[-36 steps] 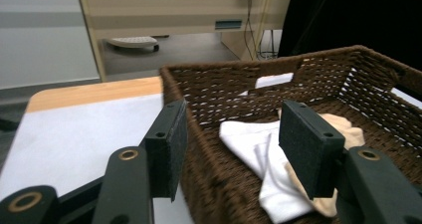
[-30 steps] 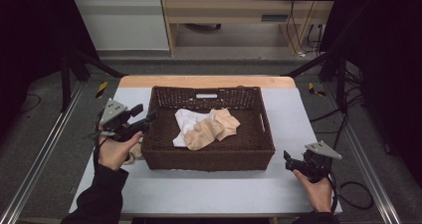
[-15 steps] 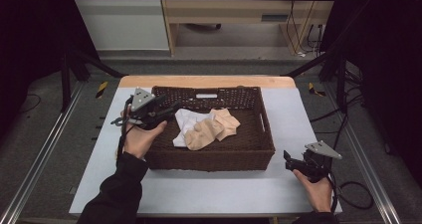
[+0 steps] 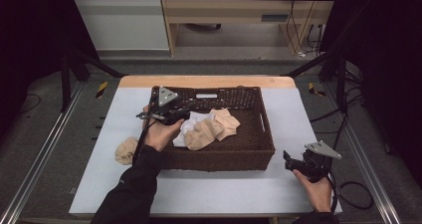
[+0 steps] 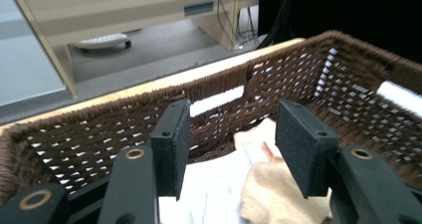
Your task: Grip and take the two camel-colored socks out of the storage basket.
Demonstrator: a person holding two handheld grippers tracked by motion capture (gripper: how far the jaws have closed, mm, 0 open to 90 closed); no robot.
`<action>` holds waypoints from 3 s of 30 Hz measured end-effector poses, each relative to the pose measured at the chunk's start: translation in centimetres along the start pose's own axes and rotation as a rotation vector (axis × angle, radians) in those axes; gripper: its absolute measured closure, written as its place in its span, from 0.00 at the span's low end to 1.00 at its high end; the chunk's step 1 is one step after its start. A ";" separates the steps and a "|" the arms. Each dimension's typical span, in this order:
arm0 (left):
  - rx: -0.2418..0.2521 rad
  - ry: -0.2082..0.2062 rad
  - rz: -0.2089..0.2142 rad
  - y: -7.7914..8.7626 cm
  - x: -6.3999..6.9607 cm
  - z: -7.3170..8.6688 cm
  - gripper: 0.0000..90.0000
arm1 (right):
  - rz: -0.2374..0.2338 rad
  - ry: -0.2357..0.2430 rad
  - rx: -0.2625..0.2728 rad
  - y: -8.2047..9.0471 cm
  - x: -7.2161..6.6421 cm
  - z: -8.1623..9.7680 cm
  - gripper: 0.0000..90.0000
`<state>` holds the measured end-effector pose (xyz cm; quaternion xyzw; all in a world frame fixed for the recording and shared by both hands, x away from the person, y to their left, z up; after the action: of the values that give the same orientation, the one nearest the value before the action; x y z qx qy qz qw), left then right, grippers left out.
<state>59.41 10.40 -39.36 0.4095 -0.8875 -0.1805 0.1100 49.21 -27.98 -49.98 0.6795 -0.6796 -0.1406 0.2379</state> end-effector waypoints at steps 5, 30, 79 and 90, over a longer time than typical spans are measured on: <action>-0.034 0.003 0.009 -1.4 -0.2 0.8 0.54 | 0.000 0.005 -0.003 0.0 -0.1 0.0 0.08; -0.275 0.007 0.063 -5.8 0.3 5.4 0.62 | -0.004 0.000 -0.004 -0.1 0.0 0.1 0.08; -0.179 -0.046 0.190 -3.5 2.4 3.1 0.96 | 0.003 -0.005 -0.003 0.0 0.1 0.0 0.08; 0.029 -0.003 0.215 0.5 2.3 -0.4 0.97 | 0.005 -0.006 -0.002 0.0 0.1 0.0 0.08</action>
<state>57.70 8.85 -38.72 0.3131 -0.9290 -0.1556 0.1216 49.19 -28.10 -49.99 0.6771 -0.6819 -0.1427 0.2370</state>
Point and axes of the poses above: each handheld gripper's, and its own axes: y roughly backward along the jaws, z roughly out of its underside, x roughly to its right, the point moved 7 cm from there along -y, roughly forward along the jaws, and after that the axes turned 10 degrees about z, right-handed, at the moved point
